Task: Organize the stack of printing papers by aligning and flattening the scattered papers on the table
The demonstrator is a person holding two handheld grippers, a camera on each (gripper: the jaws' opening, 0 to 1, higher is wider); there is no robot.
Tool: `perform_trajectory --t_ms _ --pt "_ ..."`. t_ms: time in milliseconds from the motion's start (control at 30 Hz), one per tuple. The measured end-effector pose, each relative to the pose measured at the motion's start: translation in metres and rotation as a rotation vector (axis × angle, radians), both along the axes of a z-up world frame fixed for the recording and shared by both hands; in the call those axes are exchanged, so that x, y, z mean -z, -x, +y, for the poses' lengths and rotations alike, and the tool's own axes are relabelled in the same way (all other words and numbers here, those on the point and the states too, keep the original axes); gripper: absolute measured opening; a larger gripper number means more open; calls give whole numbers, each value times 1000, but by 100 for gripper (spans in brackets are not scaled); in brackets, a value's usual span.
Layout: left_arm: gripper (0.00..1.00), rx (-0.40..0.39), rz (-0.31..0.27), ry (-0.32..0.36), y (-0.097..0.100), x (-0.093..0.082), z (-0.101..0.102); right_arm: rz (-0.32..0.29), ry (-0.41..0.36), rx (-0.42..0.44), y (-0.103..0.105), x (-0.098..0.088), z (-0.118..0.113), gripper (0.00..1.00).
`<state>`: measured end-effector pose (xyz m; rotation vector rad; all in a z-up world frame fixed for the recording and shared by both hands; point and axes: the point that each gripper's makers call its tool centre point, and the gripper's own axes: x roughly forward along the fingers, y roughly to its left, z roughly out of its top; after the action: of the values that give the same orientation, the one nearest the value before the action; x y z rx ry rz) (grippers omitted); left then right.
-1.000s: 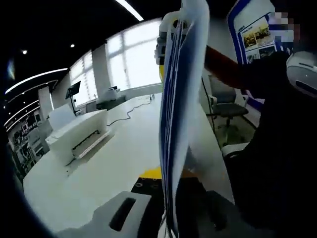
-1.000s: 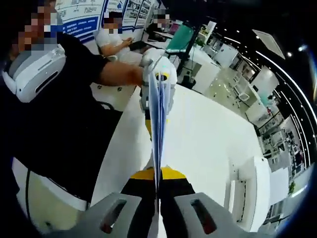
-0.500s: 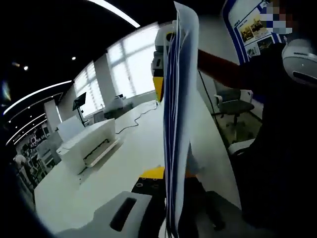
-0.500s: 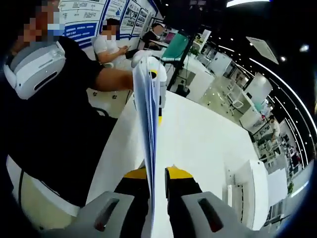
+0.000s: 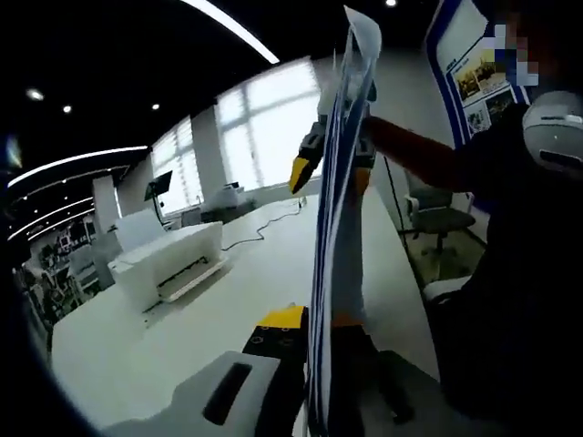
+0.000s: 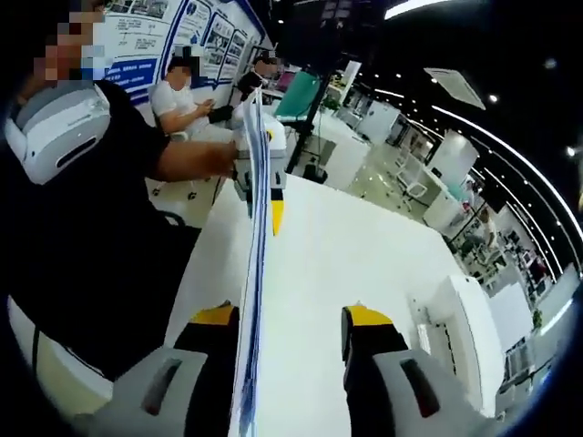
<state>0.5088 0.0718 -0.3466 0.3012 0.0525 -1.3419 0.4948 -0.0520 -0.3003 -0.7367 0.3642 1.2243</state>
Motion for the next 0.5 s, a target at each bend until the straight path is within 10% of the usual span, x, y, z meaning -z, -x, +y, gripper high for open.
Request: perform_trajectory --t_ms 500 --pt "5 -11 -12 37 3 1 5 33 -263 168 8 21 -47 51"
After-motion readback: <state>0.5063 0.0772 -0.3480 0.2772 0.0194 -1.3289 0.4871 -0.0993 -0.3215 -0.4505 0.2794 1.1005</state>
